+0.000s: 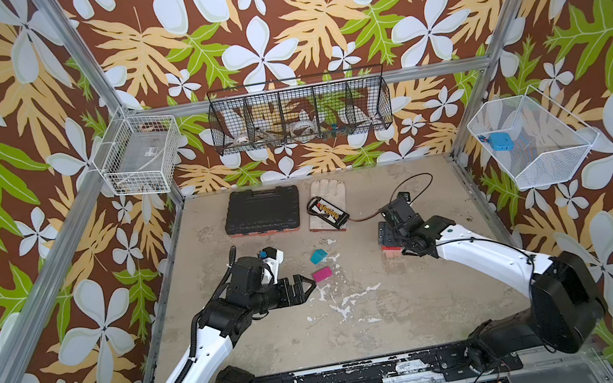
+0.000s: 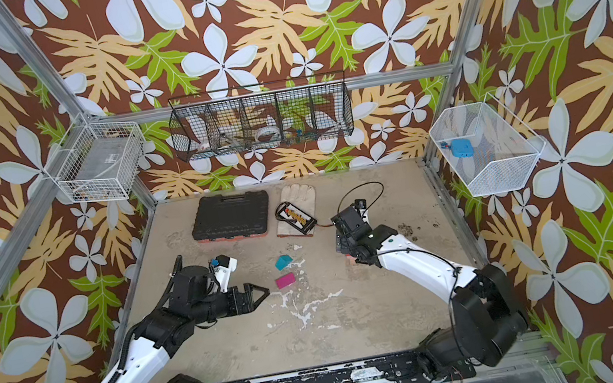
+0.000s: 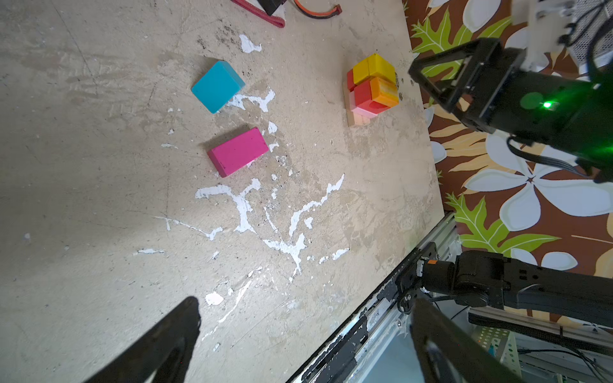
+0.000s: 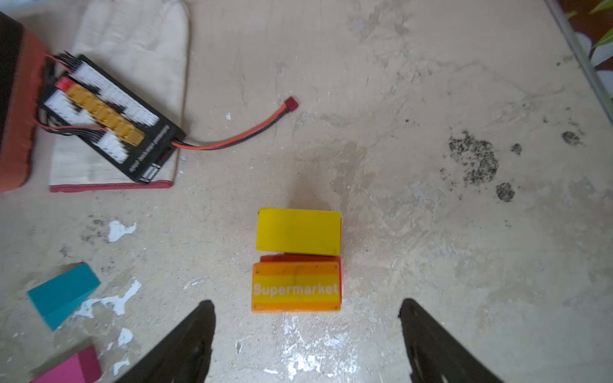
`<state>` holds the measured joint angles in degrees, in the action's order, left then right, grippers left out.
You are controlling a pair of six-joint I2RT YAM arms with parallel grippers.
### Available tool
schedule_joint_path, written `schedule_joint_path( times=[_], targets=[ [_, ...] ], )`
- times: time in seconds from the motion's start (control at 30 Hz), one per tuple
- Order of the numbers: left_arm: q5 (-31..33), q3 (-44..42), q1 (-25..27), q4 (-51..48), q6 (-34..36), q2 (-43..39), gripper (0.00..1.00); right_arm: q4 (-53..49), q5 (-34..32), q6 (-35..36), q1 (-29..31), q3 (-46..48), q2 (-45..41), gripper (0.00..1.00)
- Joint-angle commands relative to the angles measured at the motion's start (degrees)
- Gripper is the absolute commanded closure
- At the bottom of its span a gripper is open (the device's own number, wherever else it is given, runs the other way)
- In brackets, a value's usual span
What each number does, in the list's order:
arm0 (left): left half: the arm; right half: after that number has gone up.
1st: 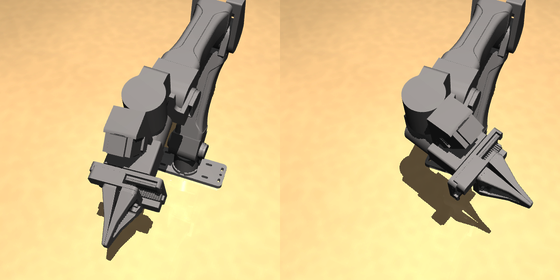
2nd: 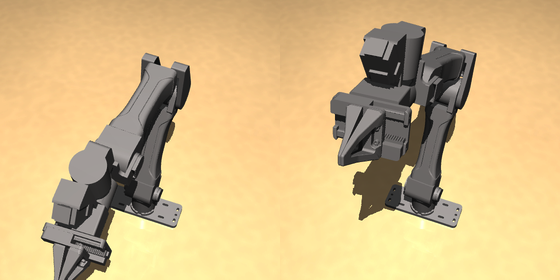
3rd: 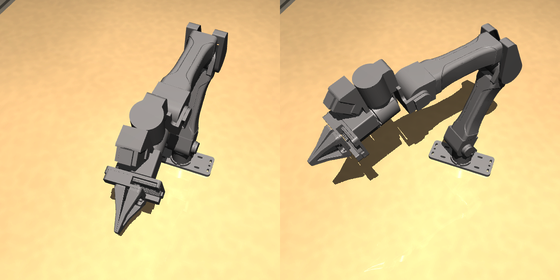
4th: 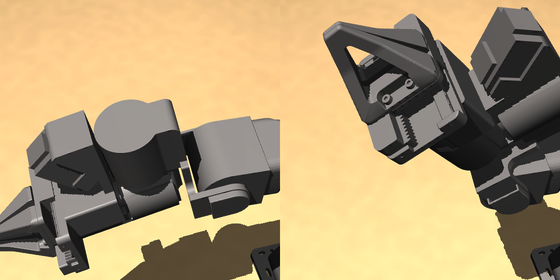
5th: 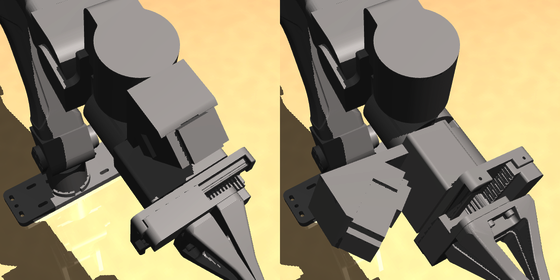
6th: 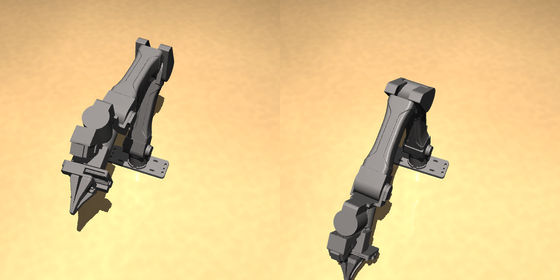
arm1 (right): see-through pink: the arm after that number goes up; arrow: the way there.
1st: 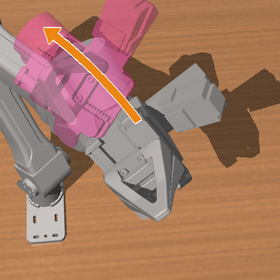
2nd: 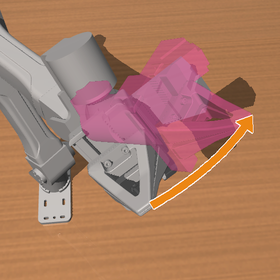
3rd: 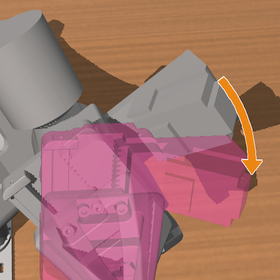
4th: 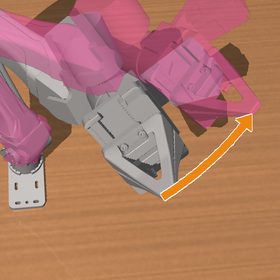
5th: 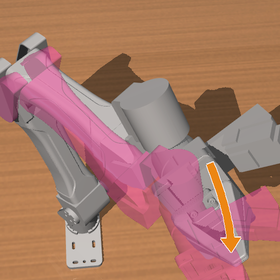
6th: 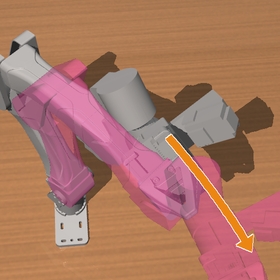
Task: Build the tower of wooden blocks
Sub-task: 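Open the right gripper and raise it off the tower, then move the right gripper over the magenta rectangular block, then lower the right gripper and close it on the magenta block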
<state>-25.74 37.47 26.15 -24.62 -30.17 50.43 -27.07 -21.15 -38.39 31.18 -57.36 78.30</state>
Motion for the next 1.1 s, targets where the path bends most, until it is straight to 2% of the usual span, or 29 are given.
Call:
schedule_joint_path(
  times=[0.0, 0.1, 0.2, 0.33, 0.43, 0.57, 0.77, 1.07],
  targets=[
    [0.8, 0.1, 0.1, 0.7, -0.2, -0.2, 0.0, -1.8, -1.3, -0.9, 5.5, -0.4, -4.3, 0.11],
    [1.8, 0.5, 0.1, 0.2, -0.3, 0.2, 0.0, -1.7, 1.3, -2.9, 15.9, -1.8, -6.3, 0.07],
    [4.3, 1.4, 0.1, -0.8, -0.1, 0.1, 0.0, 1.6, 2.0, -4.0, 23.5, -2.4, -2.7, 0.05],
    [6.9, 2.0, 0.1, -1.4, 0.0, -0.6, 0.0, 4.9, 4.1, -5.4, 23.7, -4.5, 7.9, 0.06],
    [10.6, 2.9, 0.0, -2.7, 0.1, -0.8, 0.0, 6.6, 8.1, -3.4, 23.7, -9.1, 17.1, 0.1],
    [13.9, 4.2, -0.5, -4.1, 0.2, -1.6, 0.0, 5.3, 9.3, -1.0, 23.7, -15.6, 26.9, 0.12],
    [16.5, 4.6, -3.6, -4.8, 0.1, -4.8, 0.0, 6.3, 11.1, 1.0, 22.8, -19.1, 34.0, 0.12],
    [15.4, 4.1, -3.9, -4.2, 0.1, -5.3, 0.0, 5.9, 13.9, 2.6, 21.5, -21.8, 40.2, 0.17]
  ],
)
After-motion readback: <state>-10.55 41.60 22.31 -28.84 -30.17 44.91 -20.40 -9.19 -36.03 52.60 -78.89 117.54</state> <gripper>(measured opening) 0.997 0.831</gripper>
